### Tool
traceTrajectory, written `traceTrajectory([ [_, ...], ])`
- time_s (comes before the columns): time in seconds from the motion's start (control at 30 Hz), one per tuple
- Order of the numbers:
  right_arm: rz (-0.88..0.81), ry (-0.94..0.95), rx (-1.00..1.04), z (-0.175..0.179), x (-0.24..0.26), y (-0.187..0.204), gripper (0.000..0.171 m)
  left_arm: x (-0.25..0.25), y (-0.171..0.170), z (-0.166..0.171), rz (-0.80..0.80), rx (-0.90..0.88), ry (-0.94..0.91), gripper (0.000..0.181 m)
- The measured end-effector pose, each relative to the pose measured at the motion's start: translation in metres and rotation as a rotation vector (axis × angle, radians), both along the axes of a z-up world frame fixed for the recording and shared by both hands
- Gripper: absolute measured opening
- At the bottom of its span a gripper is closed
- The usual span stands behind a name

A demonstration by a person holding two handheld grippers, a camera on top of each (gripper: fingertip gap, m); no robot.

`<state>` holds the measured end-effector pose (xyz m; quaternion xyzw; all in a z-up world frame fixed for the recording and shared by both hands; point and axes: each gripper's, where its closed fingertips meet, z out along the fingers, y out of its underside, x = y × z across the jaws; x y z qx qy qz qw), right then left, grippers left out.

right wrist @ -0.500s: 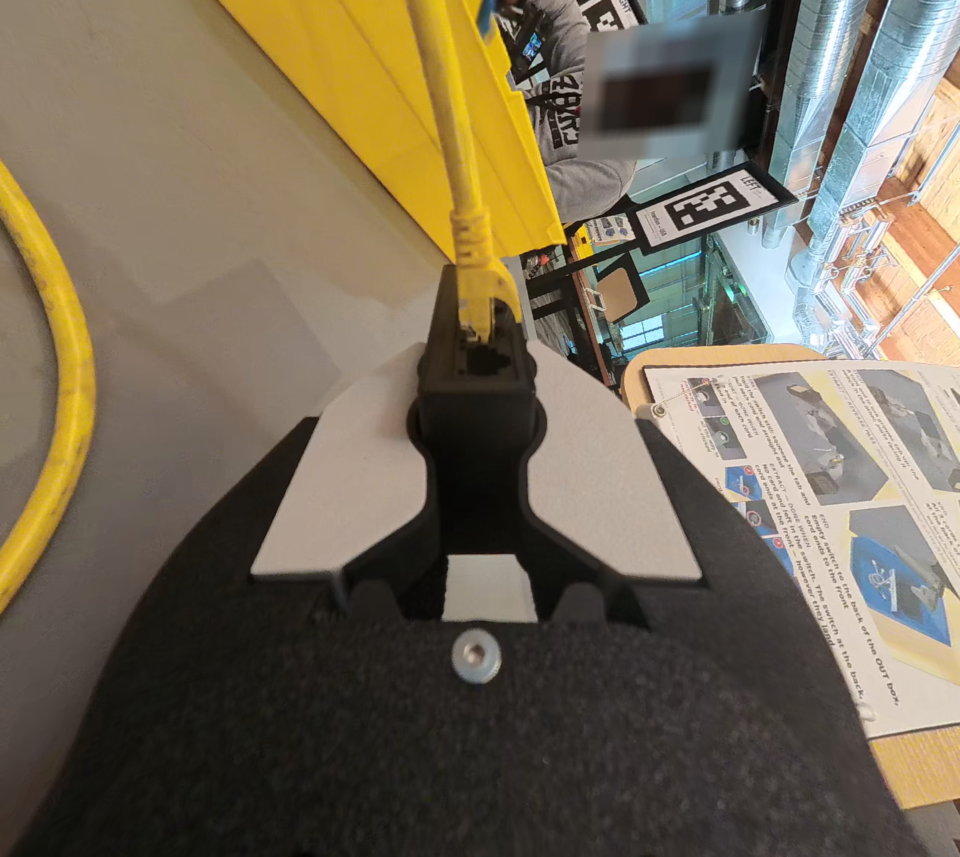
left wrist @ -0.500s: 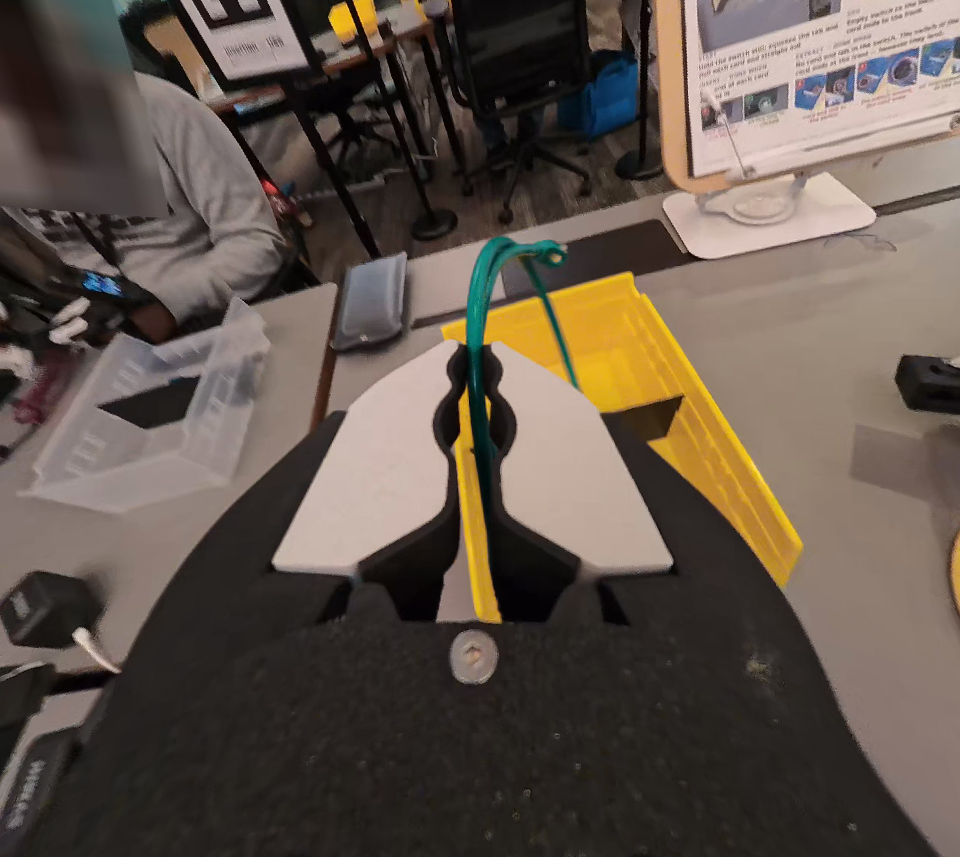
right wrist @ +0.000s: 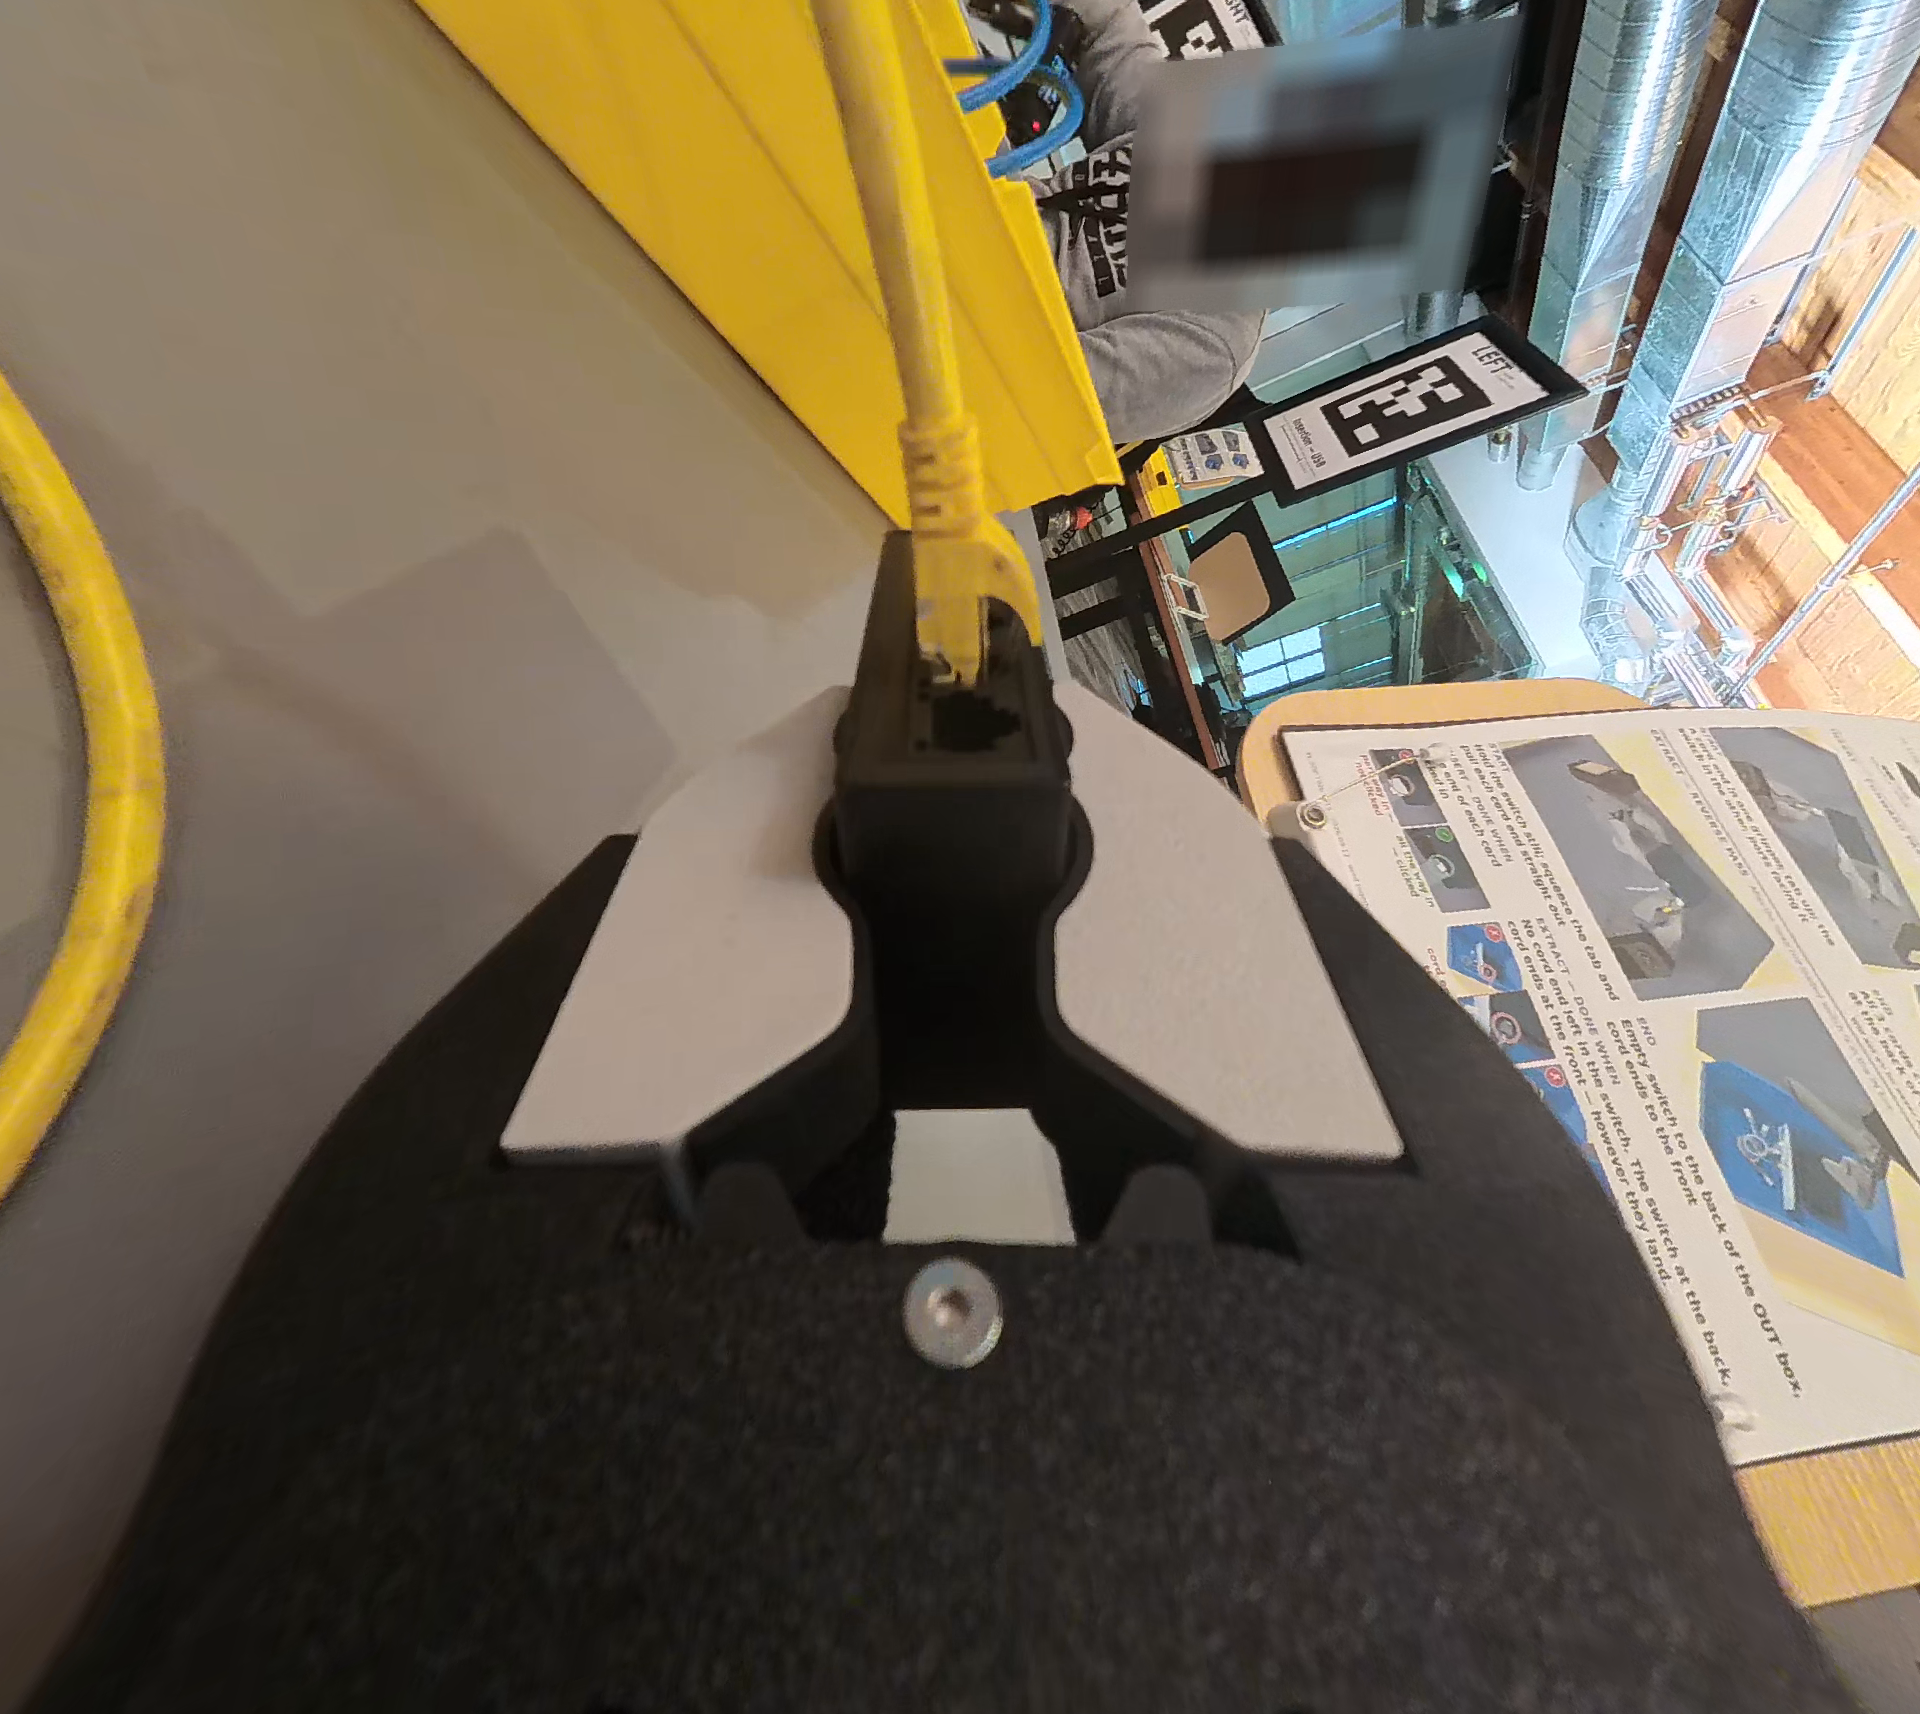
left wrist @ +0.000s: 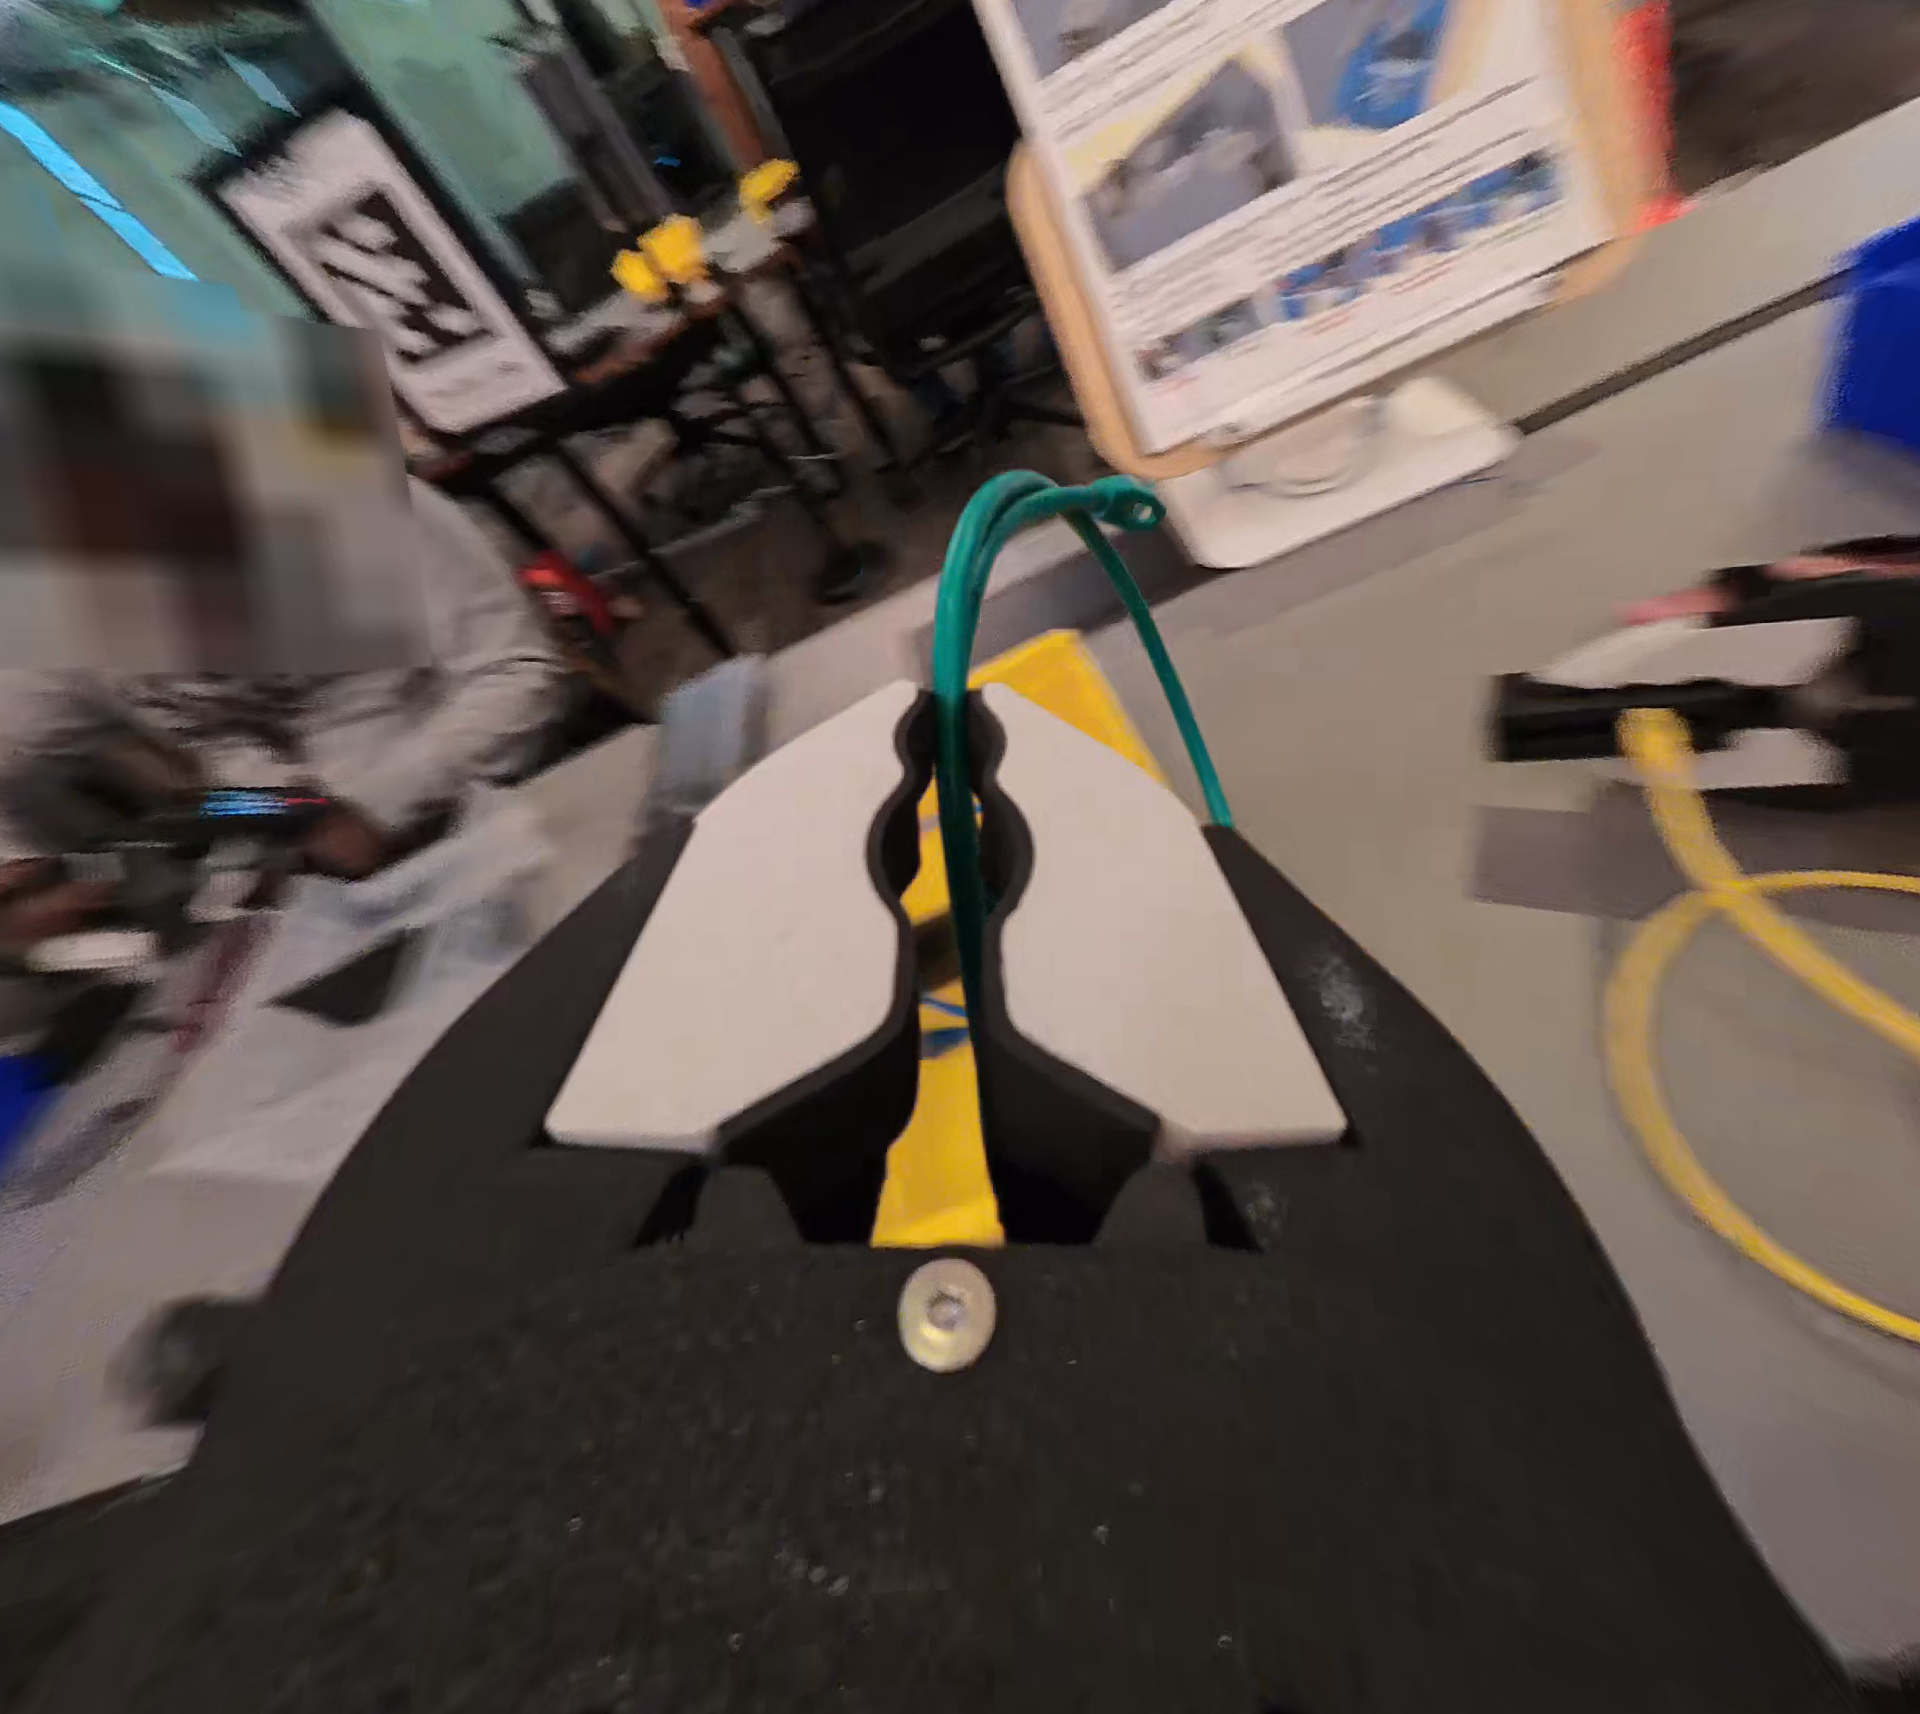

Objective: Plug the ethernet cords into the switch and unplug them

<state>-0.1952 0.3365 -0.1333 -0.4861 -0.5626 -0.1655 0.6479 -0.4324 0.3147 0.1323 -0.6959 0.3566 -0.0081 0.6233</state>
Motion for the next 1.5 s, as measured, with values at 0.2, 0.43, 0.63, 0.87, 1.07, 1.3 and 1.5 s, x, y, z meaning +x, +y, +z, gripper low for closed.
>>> traceTrajectory([
  [0.2, -0.025, 0.093, 0.022, 0.016, 0.012, 0.001, 0.030, 0.034, -0.047, -0.103, -0.207, -0.499, -0.402, 0.005],
  [0.43, -0.039, 0.133, -0.003, 0.018, 0.018, 0.006, 0.030, 0.045, -0.076, -0.254, -0.140, -0.932, -0.718, 0.005],
  [0.63, -0.032, 0.101, -0.009, 0.013, 0.015, 0.005, 0.030, 0.025, -0.073, -0.297, 0.024, -0.781, -0.354, 0.015],
  [0.87, -0.024, 0.092, -0.028, 0.009, 0.013, 0.005, 0.030, 0.038, -0.059, -0.247, -0.130, -0.154, 0.162, 0.041],
  [1.07, -0.029, 0.079, -0.030, 0.007, 0.013, 0.005, 0.030, 0.060, -0.035, -0.276, -0.225, -0.126, 0.477, 0.036],
  [1.3, -0.023, 0.077, -0.043, 0.005, 0.012, 0.006, 0.030, 0.081, -0.028, -0.300, -0.241, -0.147, 0.607, 0.027],
  [1.5, -0.021, 0.075, -0.048, 0.004, 0.012, 0.005, 0.030, 0.091, -0.012, -0.315, -0.153, -0.325, 0.786, 0.026],
])
